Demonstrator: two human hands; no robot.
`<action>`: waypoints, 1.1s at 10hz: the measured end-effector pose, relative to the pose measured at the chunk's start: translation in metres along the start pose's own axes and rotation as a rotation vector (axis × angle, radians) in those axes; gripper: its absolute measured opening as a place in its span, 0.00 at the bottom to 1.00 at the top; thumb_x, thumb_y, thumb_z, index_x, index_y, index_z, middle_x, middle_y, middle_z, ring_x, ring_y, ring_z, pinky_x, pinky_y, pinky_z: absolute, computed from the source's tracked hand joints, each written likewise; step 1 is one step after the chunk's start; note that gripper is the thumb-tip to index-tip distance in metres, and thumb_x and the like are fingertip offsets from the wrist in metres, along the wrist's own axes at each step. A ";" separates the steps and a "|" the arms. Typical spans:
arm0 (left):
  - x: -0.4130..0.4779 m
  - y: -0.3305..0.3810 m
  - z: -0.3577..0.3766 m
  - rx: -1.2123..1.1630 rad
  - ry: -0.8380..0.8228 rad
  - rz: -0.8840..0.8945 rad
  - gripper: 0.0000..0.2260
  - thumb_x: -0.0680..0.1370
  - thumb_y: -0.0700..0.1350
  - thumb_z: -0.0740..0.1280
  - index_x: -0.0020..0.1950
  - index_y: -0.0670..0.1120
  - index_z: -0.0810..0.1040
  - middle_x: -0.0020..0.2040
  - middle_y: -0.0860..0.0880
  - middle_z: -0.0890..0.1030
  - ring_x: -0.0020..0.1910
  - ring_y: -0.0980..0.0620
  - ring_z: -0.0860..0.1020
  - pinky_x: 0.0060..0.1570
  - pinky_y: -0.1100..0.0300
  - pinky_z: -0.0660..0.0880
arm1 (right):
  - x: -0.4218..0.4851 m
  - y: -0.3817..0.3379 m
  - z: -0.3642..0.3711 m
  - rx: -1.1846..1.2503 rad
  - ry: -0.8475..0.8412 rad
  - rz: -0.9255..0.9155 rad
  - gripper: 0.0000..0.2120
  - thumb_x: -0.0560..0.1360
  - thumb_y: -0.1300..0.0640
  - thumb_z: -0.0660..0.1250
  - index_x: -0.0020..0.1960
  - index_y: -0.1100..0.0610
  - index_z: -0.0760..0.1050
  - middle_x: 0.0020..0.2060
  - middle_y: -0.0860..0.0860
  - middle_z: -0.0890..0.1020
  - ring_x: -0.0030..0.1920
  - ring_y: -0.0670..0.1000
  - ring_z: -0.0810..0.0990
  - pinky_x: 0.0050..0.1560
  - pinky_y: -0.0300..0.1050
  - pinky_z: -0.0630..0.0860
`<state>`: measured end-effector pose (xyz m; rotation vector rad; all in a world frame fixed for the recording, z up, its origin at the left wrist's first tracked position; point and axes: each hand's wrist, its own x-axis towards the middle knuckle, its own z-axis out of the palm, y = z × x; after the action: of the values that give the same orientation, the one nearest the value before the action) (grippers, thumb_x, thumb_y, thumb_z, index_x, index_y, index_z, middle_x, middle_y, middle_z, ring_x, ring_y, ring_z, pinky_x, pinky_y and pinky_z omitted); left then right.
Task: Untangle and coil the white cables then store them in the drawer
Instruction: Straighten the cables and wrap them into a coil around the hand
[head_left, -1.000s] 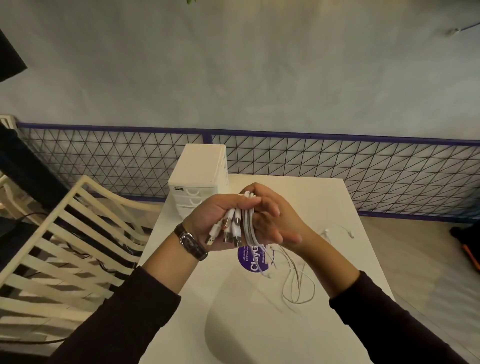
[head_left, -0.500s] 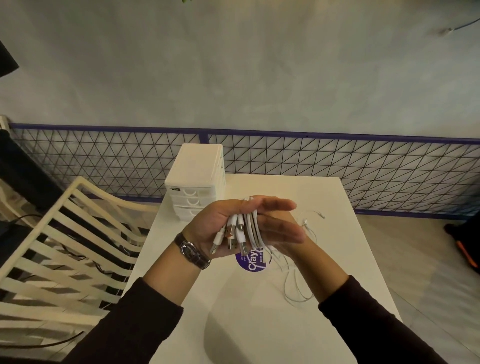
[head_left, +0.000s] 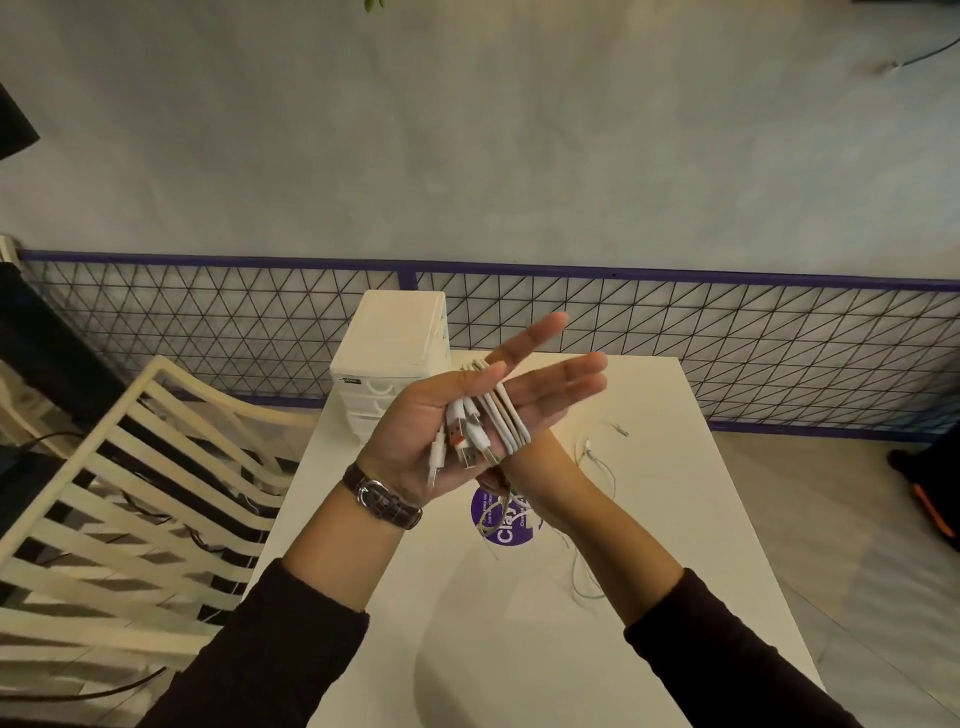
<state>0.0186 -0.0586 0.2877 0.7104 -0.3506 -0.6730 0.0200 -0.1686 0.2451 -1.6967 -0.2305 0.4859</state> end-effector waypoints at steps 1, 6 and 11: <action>-0.002 0.003 -0.007 0.075 0.039 -0.002 0.24 0.76 0.42 0.63 0.72 0.44 0.66 0.69 0.39 0.71 0.71 0.43 0.67 0.71 0.53 0.59 | 0.002 0.008 0.001 0.022 -0.009 0.026 0.20 0.71 0.75 0.50 0.30 0.61 0.72 0.16 0.47 0.66 0.20 0.46 0.60 0.25 0.36 0.60; -0.001 0.003 -0.015 0.070 -0.010 0.108 0.23 0.78 0.44 0.54 0.74 0.49 0.62 0.75 0.42 0.62 0.73 0.42 0.61 0.72 0.48 0.54 | -0.009 0.005 -0.004 0.032 0.102 -0.059 0.12 0.79 0.66 0.53 0.41 0.66 0.72 0.34 0.63 0.73 0.29 0.57 0.68 0.29 0.40 0.68; -0.002 -0.013 -0.008 0.767 0.204 0.055 0.25 0.74 0.41 0.58 0.70 0.57 0.64 0.72 0.55 0.68 0.71 0.58 0.65 0.65 0.60 0.66 | -0.010 0.017 -0.012 -0.215 -0.048 0.138 0.14 0.75 0.70 0.54 0.35 0.58 0.71 0.33 0.63 0.72 0.36 0.59 0.71 0.25 0.35 0.68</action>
<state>0.0155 -0.0613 0.2725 1.4807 -0.4401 -0.3946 0.0141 -0.1870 0.2318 -1.9205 -0.2074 0.6224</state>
